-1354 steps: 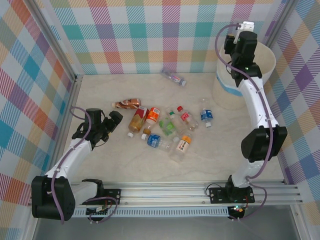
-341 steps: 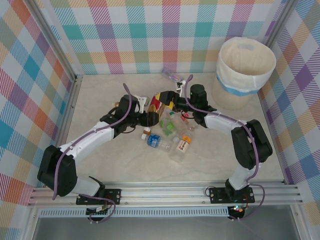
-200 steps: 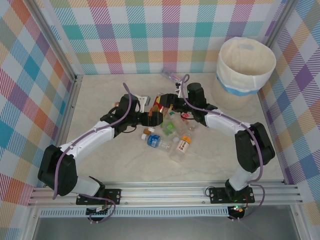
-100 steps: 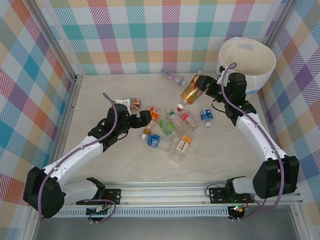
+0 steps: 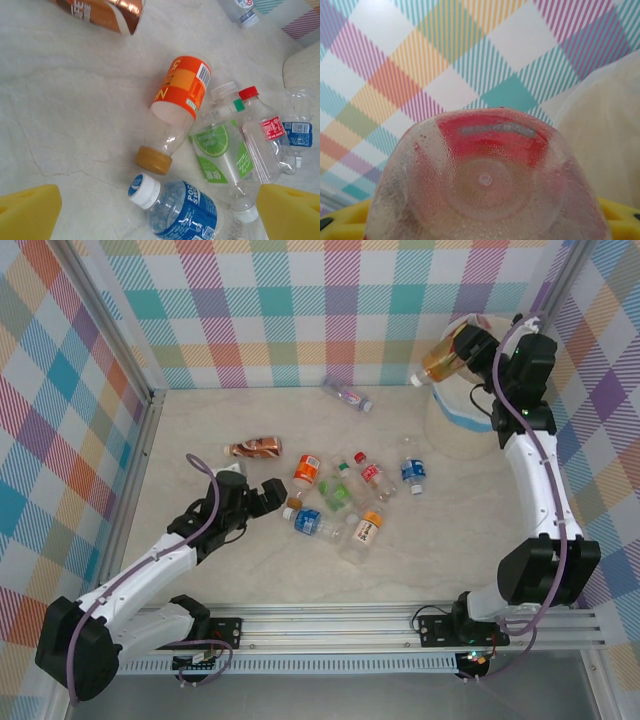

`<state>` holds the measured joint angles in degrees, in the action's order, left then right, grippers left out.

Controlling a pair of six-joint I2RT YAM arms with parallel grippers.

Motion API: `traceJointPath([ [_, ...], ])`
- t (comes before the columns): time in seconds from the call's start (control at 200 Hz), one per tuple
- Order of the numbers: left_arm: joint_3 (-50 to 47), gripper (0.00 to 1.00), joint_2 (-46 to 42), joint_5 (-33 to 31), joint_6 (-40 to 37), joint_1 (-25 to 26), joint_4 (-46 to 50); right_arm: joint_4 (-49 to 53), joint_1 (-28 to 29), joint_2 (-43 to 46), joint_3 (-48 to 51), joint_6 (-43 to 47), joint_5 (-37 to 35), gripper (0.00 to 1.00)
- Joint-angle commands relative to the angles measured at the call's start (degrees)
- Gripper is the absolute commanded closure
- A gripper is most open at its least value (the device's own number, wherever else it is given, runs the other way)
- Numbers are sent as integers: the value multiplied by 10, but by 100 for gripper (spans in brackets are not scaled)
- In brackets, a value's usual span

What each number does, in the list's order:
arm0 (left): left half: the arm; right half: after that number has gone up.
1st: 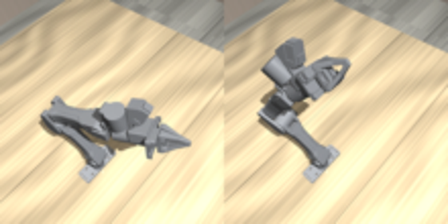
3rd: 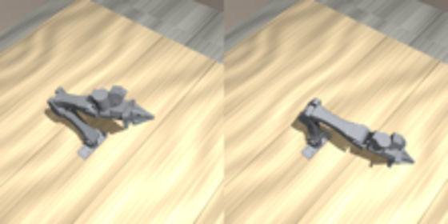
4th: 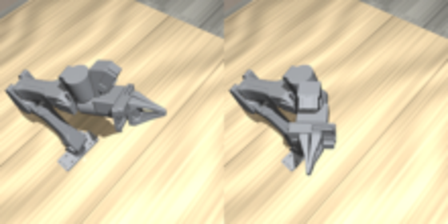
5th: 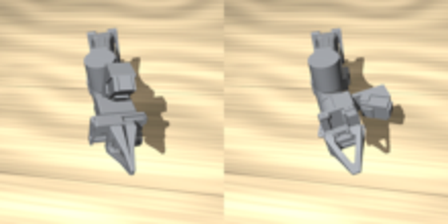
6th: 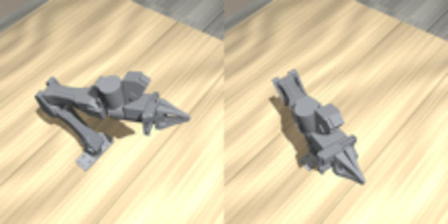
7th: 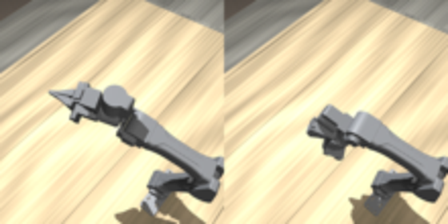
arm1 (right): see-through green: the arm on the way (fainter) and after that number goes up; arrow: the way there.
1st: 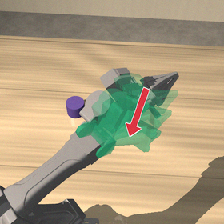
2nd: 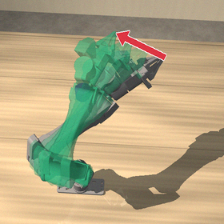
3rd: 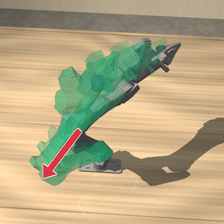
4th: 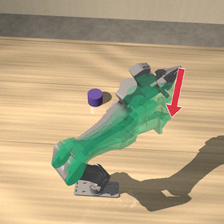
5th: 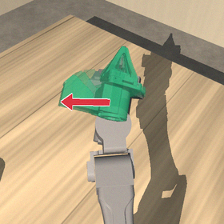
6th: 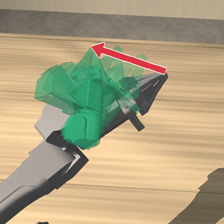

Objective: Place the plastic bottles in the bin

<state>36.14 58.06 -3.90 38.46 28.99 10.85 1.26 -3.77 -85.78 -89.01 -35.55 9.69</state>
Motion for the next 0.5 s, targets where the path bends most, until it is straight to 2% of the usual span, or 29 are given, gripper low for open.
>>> traceJointPath([
  [0.0,-23,0,-2,27,30,-8,13,-54,-24,-29,-21,-34,-59,43],
  [0.125,-31,0,3,26,55,-8,-1,-135,-55,-55,-2,-133,-98,42],
  [0.27,-51,0,-13,18,77,-8,-16,-200,-72,-88,2,-201,-137,42],
  [0.385,-63,0,-31,0,78,-9,-9,-199,-74,-108,-1,-213,-161,41],
  [0.495,-72,0,-47,-17,80,-10,-6,-211,-73,-131,12,-222,-212,41],
])
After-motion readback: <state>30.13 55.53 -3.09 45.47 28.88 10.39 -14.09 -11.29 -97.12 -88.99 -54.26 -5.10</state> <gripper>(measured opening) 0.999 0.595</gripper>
